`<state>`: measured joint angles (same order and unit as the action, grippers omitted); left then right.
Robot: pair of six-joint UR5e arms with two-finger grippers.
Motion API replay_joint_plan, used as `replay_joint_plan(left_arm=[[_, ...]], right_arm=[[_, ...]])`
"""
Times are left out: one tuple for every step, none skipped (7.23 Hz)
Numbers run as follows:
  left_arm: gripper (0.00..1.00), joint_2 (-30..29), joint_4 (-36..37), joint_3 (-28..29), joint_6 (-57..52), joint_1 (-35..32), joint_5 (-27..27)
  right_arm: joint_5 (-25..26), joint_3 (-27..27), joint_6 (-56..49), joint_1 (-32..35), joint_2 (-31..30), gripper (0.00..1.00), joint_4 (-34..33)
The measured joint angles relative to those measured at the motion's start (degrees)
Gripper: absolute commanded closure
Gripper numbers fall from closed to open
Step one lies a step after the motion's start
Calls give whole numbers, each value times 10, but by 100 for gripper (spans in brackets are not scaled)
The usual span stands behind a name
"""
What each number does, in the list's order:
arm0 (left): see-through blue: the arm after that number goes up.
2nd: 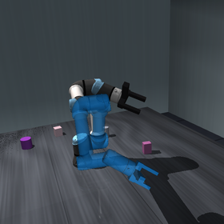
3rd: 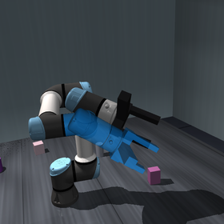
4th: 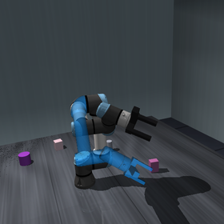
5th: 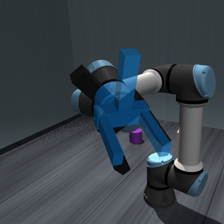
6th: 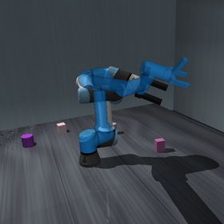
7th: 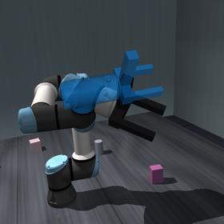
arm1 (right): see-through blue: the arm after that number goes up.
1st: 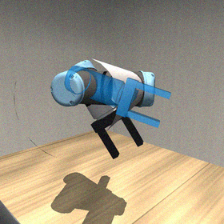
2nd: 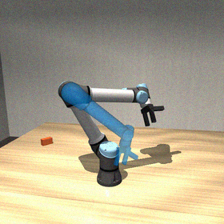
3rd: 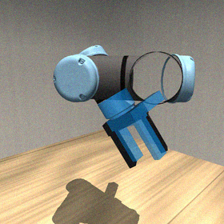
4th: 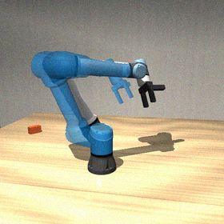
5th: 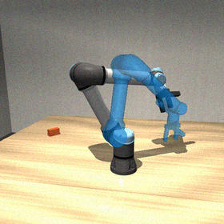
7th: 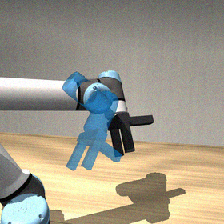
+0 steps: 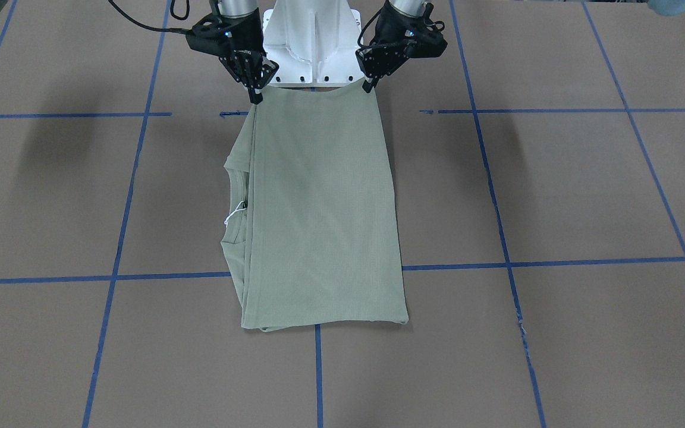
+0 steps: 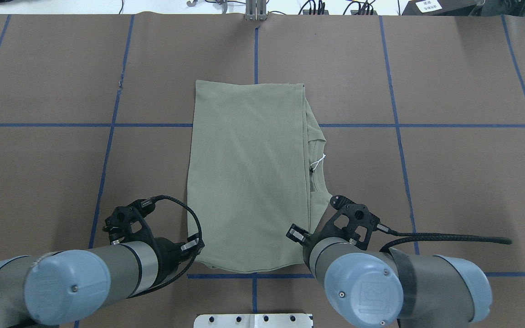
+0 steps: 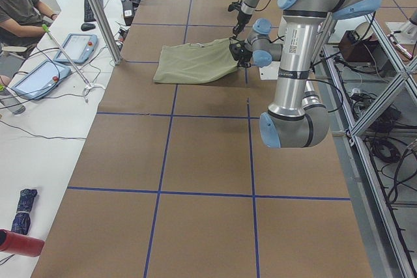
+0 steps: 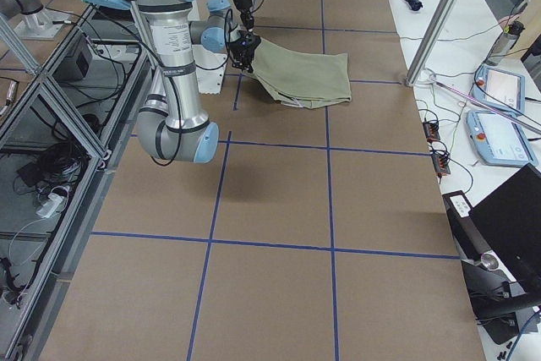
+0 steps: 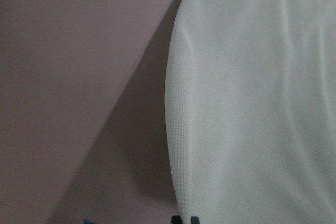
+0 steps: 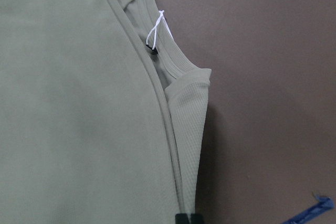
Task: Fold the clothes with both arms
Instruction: 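Lift the near edge with both grippers and fold it away from the robot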
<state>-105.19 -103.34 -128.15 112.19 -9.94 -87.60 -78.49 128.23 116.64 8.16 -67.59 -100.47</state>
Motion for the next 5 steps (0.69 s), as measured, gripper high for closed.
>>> replay_joint_plan(left_arm=[[100, -2, 19, -31, 7, -7, -18], [100, -7, 32, -45, 5, -26, -25], [100, -21, 37, -38, -13, -60, -28], [100, -42, 39, -14, -39, -97, -30], [100, -65, 39, 20, -62, -130, -31]], right_arm=[[-11, 30, 0, 14, -1, 100, -15], [-32, 40, -3, 44, 1, 100, -21], [-63, 31, -22, 86, 10, 100, -22], [-94, -2, -53, 130, 32, 100, -19], [-112, -55, -77, 170, 64, 100, -7]])
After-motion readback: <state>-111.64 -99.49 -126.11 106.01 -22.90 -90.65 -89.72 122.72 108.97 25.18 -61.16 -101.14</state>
